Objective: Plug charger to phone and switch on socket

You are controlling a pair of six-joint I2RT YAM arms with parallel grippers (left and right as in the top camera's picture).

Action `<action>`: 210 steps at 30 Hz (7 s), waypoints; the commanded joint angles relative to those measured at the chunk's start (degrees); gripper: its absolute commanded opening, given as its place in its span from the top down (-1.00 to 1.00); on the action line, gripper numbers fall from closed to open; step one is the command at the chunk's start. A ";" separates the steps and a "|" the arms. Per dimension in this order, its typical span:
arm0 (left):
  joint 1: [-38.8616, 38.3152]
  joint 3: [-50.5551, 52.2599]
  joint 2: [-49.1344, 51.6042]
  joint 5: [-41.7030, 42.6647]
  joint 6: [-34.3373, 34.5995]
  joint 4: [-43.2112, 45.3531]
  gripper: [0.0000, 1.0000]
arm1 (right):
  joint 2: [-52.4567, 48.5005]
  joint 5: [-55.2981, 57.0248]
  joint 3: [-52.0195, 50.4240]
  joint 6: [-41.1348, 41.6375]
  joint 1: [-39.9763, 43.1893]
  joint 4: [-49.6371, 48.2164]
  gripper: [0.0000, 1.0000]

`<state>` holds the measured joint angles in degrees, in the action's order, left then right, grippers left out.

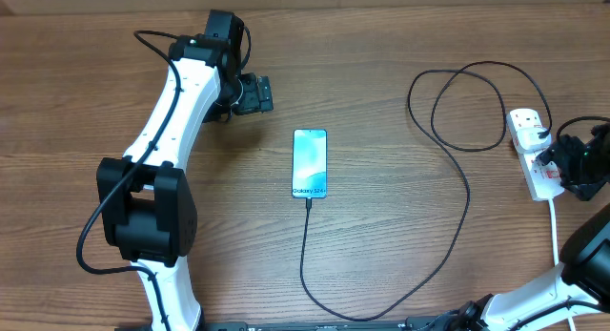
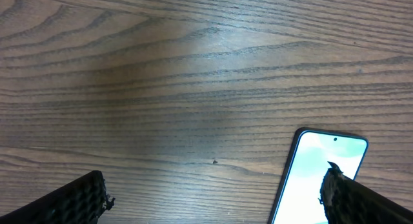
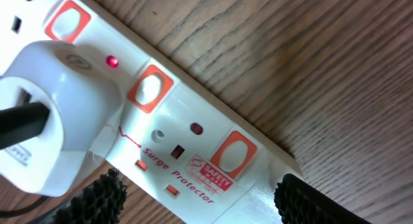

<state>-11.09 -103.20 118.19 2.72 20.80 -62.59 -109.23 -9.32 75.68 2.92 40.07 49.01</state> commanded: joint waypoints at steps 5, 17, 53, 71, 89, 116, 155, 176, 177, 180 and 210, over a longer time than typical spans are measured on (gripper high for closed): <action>0.24 -0.13 -0.46 -0.57 -0.66 0.02 -0.99 | 1.88 -2.49 0.79 -1.70 -0.31 -0.22 -0.54; 0.24 -0.13 -0.46 -0.55 -0.66 0.02 -0.99 | 1.86 -1.70 0.79 -1.70 -0.31 -0.28 -1.00; 0.24 -0.13 -0.46 -0.57 -0.68 0.02 -0.99 | 1.86 -1.70 0.79 -1.70 -0.31 -0.31 -1.00; -1.38 -0.13 -2.03 -0.61 -0.68 0.02 -0.99 | 1.86 -1.70 0.79 -1.70 -0.31 -0.31 -1.00; -3.61 -0.13 -37.62 -0.61 -0.68 0.00 -0.99 | 1.86 -1.70 0.79 -1.70 -0.31 -0.72 -1.00; -3.54 23.76 -67.54 -1.68 -0.68 0.00 -0.99 | 1.86 -1.73 0.79 -1.70 -0.31 -0.72 -1.00; 3.67 94.09 -104.37 3.04 -0.68 75.56 -0.99 | 1.86 -1.70 0.79 -1.70 -0.31 -0.72 -1.00; 7.08 102.92 -116.80 2.19 -1.55 69.75 -0.99 | 1.86 -1.70 0.79 -1.70 -0.31 -0.72 -1.00; 7.30 102.92 -117.31 2.19 -1.55 68.78 -0.99 | 1.86 -1.70 0.79 -1.70 -0.31 -0.72 -1.00; 8.04 102.92 -118.03 2.14 -1.57 65.96 -0.99 | 1.86 -1.73 0.79 -1.70 -0.31 -0.72 -1.00; 8.61 102.92 -117.98 -1.81 -14.40 58.12 -0.99 | 1.86 -1.73 0.79 -1.70 -0.31 -0.72 -1.00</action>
<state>-2.87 -0.49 0.86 1.39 8.05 -4.34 -109.23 -10.96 75.68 1.43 40.07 48.69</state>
